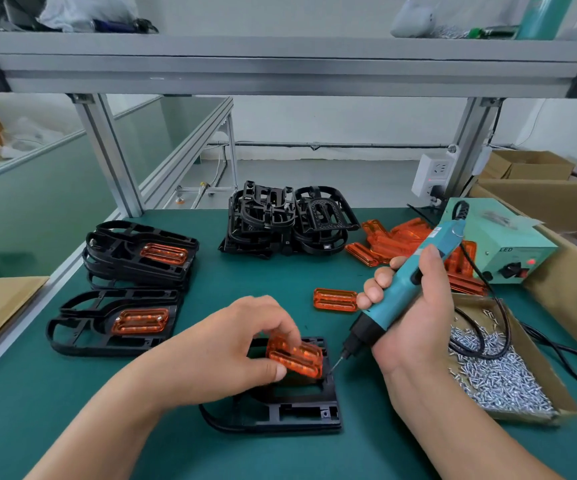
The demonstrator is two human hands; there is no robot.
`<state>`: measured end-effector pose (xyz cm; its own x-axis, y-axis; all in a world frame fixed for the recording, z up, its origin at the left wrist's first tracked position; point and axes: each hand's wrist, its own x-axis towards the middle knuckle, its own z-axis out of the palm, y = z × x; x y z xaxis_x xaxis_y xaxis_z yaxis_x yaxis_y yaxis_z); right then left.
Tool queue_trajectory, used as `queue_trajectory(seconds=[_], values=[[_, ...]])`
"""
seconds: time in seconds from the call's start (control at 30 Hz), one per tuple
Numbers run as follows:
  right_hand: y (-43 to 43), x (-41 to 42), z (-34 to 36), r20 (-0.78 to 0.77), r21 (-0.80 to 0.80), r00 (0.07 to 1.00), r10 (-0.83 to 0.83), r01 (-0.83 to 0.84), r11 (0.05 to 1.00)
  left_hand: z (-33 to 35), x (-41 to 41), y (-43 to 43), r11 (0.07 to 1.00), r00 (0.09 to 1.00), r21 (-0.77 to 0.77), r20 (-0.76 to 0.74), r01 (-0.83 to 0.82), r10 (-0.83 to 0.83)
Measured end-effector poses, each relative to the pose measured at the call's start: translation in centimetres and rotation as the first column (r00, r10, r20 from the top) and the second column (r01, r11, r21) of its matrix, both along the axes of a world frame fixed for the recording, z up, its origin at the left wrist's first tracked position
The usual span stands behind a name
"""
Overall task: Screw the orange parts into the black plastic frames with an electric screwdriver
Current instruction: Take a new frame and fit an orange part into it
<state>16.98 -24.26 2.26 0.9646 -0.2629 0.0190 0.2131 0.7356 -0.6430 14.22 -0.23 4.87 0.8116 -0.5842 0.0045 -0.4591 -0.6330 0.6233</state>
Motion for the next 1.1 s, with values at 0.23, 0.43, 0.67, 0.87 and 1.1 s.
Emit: queue_trajectory(seconds=[0.23, 0.43, 0.67, 0.87, 1.1], values=[[-0.9, 0.4, 0.4, -0.006, 0.03, 0.999, -0.045, 0.045, 0.999, -0.3, -0.6, -0.6, 0.985, 0.987, 0.165, 0.142, 0.049, -0.073], [-0.9, 0.4, 0.4, -0.012, 0.032, 0.999, -0.029, 0.03, 0.999, 0.1, -0.6, -0.4, 0.993, 0.992, 0.113, 0.12, 0.034, -0.047], [-0.8, 0.2, 0.6, -0.021, 0.04, 0.999, -0.027, 0.028, 0.999, -0.1, -1.0, -1.2, 0.987, 0.981, 0.153, 0.178, 0.05, -0.078], [-0.8, 0.2, 0.7, -0.025, 0.046, 0.999, -0.024, 0.025, 0.999, -0.4, -0.9, -1.1, 0.975, 0.98, 0.215, 0.174, 0.055, -0.093], [-0.8, 0.2, 0.7, -0.029, 0.042, 0.999, -0.02, 0.021, 0.999, -0.9, -0.9, -1.0, 0.969, 0.987, 0.237, 0.123, 0.071, -0.103]])
